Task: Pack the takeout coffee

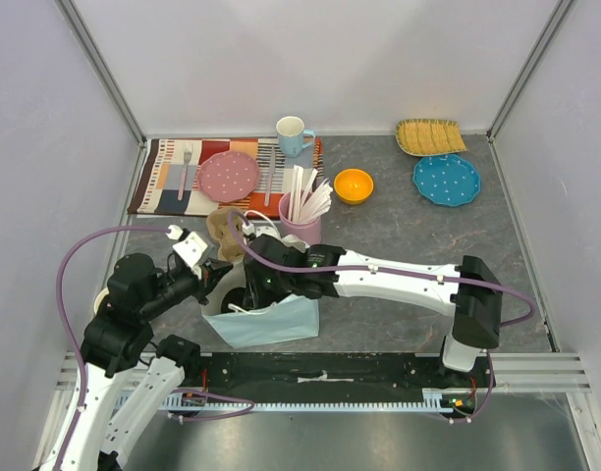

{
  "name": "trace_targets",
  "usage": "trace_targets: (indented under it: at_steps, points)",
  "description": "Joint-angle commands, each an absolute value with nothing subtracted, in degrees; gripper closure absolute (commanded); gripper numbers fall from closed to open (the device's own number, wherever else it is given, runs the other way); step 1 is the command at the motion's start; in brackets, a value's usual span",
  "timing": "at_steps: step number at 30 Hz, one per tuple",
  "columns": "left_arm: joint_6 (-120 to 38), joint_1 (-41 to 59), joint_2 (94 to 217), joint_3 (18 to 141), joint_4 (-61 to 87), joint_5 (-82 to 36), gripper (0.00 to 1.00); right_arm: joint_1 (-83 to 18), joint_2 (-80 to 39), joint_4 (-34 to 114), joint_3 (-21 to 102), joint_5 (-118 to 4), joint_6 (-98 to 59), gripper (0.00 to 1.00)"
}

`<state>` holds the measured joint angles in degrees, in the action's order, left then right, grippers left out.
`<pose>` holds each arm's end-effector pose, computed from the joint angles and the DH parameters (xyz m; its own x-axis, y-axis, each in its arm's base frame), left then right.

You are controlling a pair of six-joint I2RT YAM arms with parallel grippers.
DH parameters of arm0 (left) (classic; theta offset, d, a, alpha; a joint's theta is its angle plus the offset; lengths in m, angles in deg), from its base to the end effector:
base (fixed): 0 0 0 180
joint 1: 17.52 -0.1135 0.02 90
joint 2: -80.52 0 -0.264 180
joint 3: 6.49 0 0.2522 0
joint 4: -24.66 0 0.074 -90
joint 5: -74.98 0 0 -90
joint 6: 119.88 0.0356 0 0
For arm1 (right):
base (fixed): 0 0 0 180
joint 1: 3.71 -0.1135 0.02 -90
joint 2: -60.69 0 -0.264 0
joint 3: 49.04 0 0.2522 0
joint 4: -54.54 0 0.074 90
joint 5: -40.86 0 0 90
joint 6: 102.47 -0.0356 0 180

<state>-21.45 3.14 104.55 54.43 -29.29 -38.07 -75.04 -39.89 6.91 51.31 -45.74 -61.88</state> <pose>0.0724 -0.0422 0.3411 -0.1726 0.2093 -0.9625 0.7078 0.7059 0.0265 0.1282 0.3727 0.2908 -0.8629 -0.1858 -0.4699 -0.4268 0.7659 0.4809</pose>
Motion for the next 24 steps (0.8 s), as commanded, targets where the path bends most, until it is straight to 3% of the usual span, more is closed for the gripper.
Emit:
trace_targets:
  at_steps: [1, 16, 24]
  points:
    - [-21.18, 3.22, 103.81, 54.56, -28.48, -39.01, 0.98, -73.06, -34.33, 10.79, 48.40, -48.69, -64.58, 0.99]
    - [-20.92, 3.22, 103.90, 54.38, -28.66, -39.01, 0.98, -68.75, -26.67, 36.81, 32.40, -59.24, -74.34, 1.00]
    - [-20.65, 3.22, 103.72, 54.65, -28.74, -38.92, 0.98, -67.43, -32.91, 33.42, 33.36, -63.38, -74.87, 1.00]
